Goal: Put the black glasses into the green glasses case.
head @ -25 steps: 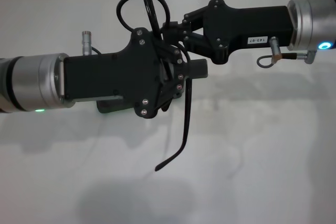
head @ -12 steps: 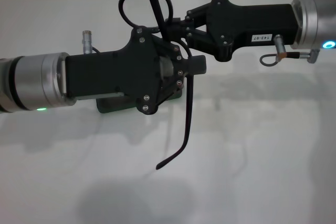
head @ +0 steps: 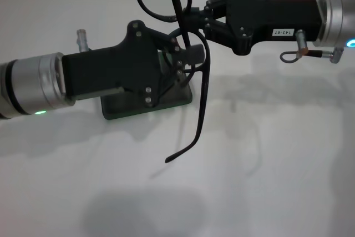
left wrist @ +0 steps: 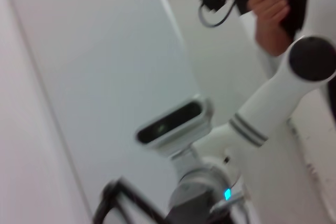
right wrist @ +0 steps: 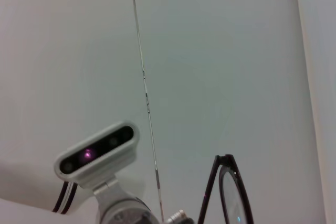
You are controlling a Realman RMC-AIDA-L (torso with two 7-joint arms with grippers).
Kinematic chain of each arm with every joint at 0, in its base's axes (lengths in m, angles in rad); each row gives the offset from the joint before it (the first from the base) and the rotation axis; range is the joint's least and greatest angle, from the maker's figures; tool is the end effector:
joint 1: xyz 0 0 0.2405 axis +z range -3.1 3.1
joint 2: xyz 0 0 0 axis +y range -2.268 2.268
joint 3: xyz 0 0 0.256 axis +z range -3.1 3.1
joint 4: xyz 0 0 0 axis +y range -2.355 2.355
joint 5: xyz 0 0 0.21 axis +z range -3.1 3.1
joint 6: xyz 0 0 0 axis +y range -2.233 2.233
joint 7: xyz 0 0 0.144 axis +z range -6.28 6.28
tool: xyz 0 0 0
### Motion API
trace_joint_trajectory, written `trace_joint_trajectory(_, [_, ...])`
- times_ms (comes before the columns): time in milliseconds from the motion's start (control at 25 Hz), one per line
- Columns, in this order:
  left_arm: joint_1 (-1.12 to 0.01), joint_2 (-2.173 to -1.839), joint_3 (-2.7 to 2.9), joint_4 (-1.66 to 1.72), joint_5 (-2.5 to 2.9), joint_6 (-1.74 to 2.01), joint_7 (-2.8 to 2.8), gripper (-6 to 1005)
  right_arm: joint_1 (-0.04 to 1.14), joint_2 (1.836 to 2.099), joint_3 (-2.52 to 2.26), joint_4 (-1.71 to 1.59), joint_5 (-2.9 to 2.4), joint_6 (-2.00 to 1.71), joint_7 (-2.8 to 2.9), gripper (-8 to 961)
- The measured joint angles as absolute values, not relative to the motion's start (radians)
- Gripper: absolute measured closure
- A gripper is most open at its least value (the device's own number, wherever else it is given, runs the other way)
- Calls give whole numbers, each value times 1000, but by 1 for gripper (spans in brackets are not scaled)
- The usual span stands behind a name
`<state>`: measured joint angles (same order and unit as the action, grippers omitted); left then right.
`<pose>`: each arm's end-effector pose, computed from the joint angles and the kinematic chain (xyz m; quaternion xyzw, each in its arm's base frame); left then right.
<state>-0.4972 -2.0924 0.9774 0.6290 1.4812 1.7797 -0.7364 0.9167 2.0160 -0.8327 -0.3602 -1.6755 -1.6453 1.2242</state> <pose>-0.1946 0.3044 -0.0005 -0.8877 0.1414 -0.4113 0.1512 0.1189 0.3813 -0.0136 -0.9274 0.0383 0.3719 0.0103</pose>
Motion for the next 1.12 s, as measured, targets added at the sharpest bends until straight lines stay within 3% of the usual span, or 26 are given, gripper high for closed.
trace_joint_trajectory(920, [-489,-2087,976,615,1445,1767,-753,982,881,2014,-831,-413,-1643,-1613,1235,901])
trace_joint_trajectory(1120, [-484,-2069,975,616,1445,1769,-790,982,862,1998,-831,-438,-1643,-1575,1235,901])
